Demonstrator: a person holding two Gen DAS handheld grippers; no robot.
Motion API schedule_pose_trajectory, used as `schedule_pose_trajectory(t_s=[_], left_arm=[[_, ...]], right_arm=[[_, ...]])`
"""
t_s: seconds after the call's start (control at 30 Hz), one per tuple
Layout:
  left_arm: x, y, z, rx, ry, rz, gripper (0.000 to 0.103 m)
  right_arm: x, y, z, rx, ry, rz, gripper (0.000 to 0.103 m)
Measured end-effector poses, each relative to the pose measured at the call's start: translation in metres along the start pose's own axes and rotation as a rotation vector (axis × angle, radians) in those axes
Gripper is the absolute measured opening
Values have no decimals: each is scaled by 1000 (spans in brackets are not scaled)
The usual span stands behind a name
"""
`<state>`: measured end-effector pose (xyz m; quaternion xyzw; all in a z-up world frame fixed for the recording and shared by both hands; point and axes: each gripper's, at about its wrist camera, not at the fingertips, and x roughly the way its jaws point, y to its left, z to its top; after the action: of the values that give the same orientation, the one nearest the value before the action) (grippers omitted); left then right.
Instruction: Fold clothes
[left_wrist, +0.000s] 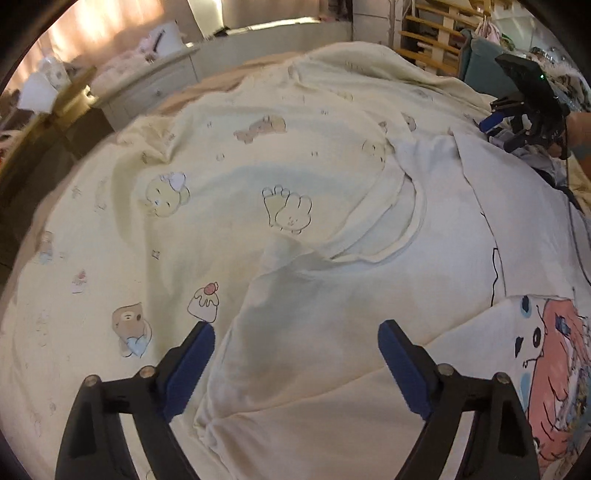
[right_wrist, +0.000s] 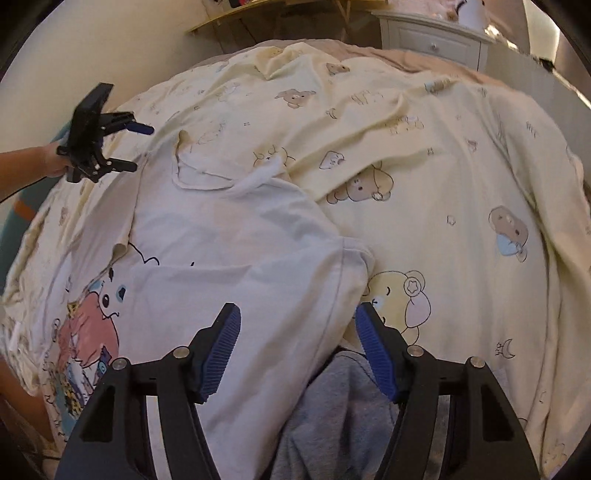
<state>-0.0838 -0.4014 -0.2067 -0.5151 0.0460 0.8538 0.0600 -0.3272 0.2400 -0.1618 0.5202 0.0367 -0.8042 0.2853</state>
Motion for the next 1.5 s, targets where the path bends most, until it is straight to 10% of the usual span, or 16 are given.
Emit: schedule_pose_trajectory(t_s=[0.33,0.57,1.03,1.23,1.4,1.5], left_arm=[[1,29,-24,-61,14,-67,81],[34,2,5,43,58,37,81],[49,-18,50,94,13,-19,81],[65,-24,56,95,94,34,30],[56,-22,56,97,91,56,6],[35,-22,61,117,63,55,5]], right_arm=[[4,-21,6,18,17,-3,69],[36,-26,33,52,68,10,69],[68,11,89,-52,71,-22,69],[108,34,108,-170,171,-69,69],[121,52,107,-276,231,-109,4],[94,67,105,-335,173,-106,3]])
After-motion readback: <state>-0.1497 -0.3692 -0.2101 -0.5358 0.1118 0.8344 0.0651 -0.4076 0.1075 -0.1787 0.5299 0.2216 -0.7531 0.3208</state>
